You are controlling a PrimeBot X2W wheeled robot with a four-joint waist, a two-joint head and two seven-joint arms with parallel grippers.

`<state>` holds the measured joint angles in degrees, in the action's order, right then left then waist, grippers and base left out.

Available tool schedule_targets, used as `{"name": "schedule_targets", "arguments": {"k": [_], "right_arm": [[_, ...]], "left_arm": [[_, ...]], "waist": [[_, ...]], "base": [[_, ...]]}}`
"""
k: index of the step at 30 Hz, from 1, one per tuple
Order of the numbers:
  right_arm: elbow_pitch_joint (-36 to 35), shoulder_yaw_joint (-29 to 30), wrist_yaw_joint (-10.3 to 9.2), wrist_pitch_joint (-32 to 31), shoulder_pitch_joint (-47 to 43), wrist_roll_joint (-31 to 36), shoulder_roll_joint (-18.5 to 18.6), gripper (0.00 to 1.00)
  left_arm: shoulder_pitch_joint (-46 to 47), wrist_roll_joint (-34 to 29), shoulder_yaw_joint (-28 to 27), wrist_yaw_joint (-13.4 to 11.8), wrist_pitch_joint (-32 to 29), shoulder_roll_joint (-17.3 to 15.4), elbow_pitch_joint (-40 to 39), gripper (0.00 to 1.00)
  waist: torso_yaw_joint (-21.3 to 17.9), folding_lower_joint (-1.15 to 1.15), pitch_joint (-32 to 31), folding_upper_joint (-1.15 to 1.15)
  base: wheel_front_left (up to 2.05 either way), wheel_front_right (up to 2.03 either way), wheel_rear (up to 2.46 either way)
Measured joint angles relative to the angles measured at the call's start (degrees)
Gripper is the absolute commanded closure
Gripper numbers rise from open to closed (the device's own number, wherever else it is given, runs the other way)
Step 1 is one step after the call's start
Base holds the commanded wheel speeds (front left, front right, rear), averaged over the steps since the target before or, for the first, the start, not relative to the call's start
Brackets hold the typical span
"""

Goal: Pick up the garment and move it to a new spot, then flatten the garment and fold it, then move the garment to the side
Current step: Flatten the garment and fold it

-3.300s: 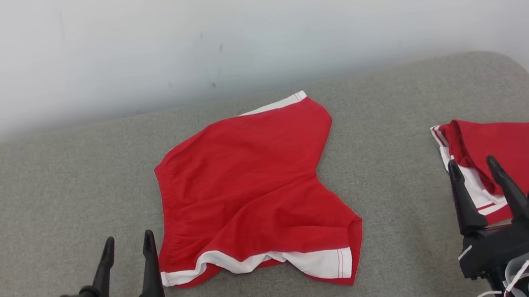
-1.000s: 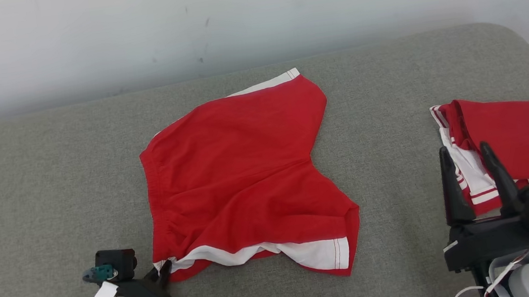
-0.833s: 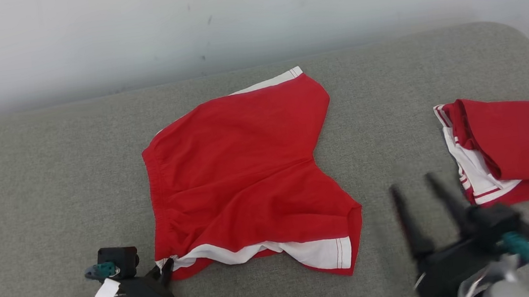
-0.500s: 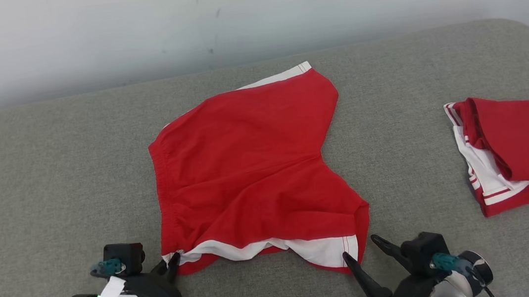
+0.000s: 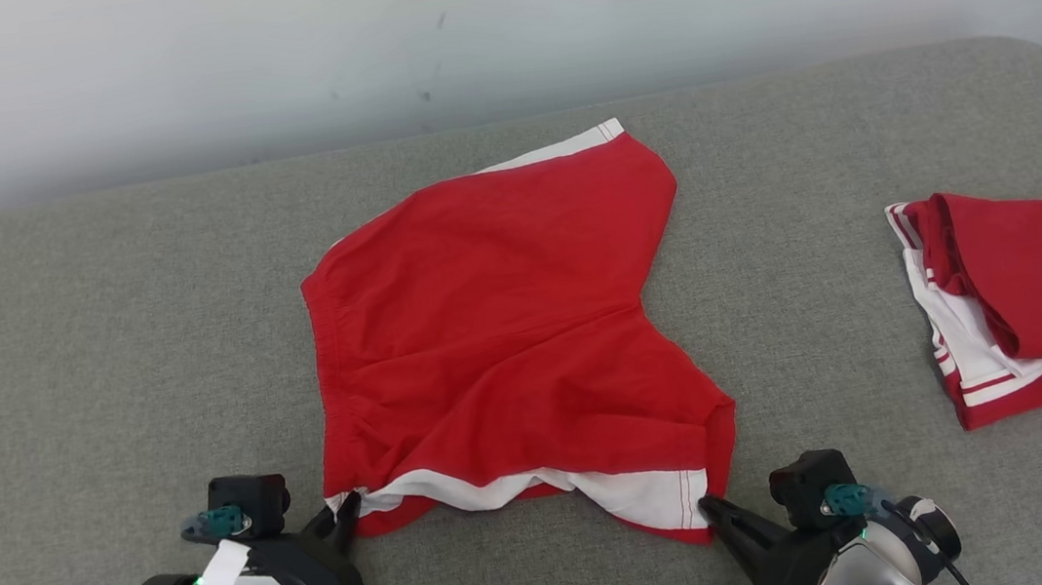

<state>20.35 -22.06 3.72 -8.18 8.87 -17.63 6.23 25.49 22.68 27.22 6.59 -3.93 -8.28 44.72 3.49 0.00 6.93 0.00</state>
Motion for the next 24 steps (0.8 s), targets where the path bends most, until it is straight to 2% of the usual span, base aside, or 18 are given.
{"name": "schedule_targets", "arguments": {"k": [9, 10, 11, 24], "right_arm": [[0.62, 0.37, 0.15, -0.9, -0.01, -0.6, -0.03, 1.0], [0.62, 0.65, 0.15, -0.9, -0.01, -1.04, -0.05, 0.46], [0.65, 0.81, 0.15, -0.91, -0.01, -1.46, -0.05, 0.0], [1.41, 0.02, 0.33, -1.53, 0.54, -2.45, -0.78, 0.0]], "left_arm": [[0.04, 0.31, 0.22, 0.07, 1.27, 0.26, 1.54, 1.0], [0.04, 0.31, 0.27, 0.07, 1.47, 0.26, 1.7, 1.0], [0.04, 0.31, 0.33, 0.08, 1.53, 0.26, 1.87, 1.0], [0.73, 0.31, 1.11, 0.49, 2.46, 0.26, 3.15, 1.0]], "waist": [[0.01, 0.0, -0.75, 0.0], [0.02, 0.0, -0.83, 0.0], [0.02, 0.0, -0.9, 0.0], [0.1, 0.0, -1.03, 0.0]], "base": [[0.0, 0.0, 0.0], [0.0, 0.0, 0.0], [0.0, 0.0, 0.0], [0.0, 0.0, 0.0]]}}
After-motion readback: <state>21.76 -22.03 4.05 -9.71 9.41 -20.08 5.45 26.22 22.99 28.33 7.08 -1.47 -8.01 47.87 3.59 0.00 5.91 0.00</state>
